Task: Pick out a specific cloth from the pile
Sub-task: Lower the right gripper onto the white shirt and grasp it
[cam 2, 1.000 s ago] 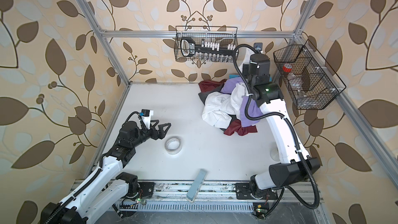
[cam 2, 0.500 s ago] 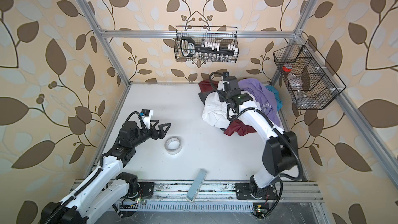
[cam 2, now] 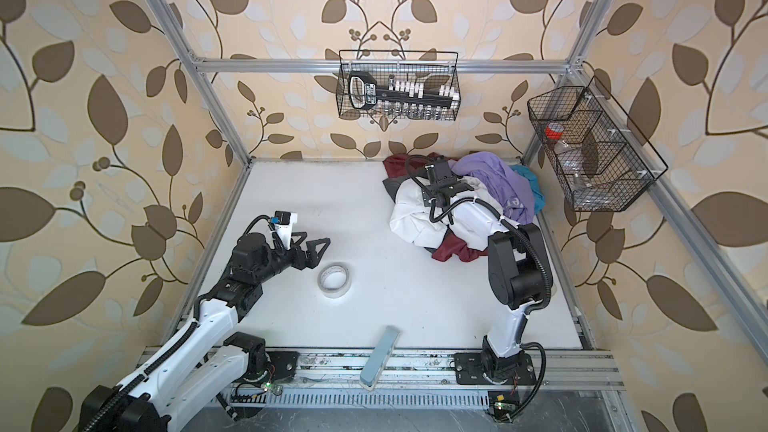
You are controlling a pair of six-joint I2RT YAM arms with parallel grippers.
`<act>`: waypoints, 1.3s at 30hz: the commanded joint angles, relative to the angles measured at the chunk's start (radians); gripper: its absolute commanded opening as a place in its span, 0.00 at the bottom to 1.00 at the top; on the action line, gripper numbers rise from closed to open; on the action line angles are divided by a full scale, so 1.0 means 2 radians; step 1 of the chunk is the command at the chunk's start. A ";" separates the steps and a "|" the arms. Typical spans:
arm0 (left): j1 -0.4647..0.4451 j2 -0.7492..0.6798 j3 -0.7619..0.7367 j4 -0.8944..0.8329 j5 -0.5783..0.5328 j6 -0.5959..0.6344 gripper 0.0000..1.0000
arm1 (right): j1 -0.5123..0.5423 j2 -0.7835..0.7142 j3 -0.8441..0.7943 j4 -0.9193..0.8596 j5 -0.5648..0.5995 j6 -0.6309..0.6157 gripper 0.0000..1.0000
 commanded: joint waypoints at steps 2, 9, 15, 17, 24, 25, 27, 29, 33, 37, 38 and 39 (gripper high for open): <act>-0.005 -0.001 0.006 0.003 -0.003 0.010 0.99 | 0.004 -0.040 -0.026 0.014 0.032 -0.011 1.00; -0.005 0.002 0.007 0.003 -0.002 0.012 0.99 | -0.025 -0.021 -0.028 0.006 -0.002 -0.014 1.00; -0.005 0.002 0.006 0.003 0.000 0.012 0.99 | -0.045 0.069 -0.010 -0.012 -0.083 0.001 1.00; -0.005 0.002 0.006 0.003 0.000 0.011 0.99 | -0.047 0.084 -0.012 -0.006 -0.111 0.007 1.00; -0.005 0.002 0.006 0.003 -0.001 0.012 0.99 | -0.063 0.100 -0.017 0.002 -0.161 0.028 0.46; -0.005 0.001 0.007 0.002 -0.001 0.013 0.99 | -0.065 0.097 -0.018 0.001 -0.160 0.029 0.31; -0.005 0.001 0.006 0.002 -0.001 0.013 0.99 | -0.070 0.085 -0.024 0.000 -0.155 0.031 0.06; -0.005 0.000 0.006 0.002 -0.001 0.012 0.99 | -0.074 0.065 -0.030 -0.002 -0.142 0.034 0.00; -0.005 -0.003 0.006 0.002 -0.001 0.011 0.99 | -0.078 0.003 -0.039 0.000 -0.117 0.035 0.00; -0.005 -0.005 0.005 0.002 -0.001 0.011 0.99 | -0.078 -0.074 -0.046 0.008 -0.105 0.040 0.00; -0.005 -0.007 0.005 0.003 -0.001 0.011 0.99 | -0.078 -0.091 -0.046 0.010 -0.103 0.041 0.00; -0.005 -0.007 0.005 0.003 -0.001 0.011 0.99 | -0.078 -0.111 -0.045 0.013 -0.102 0.041 0.00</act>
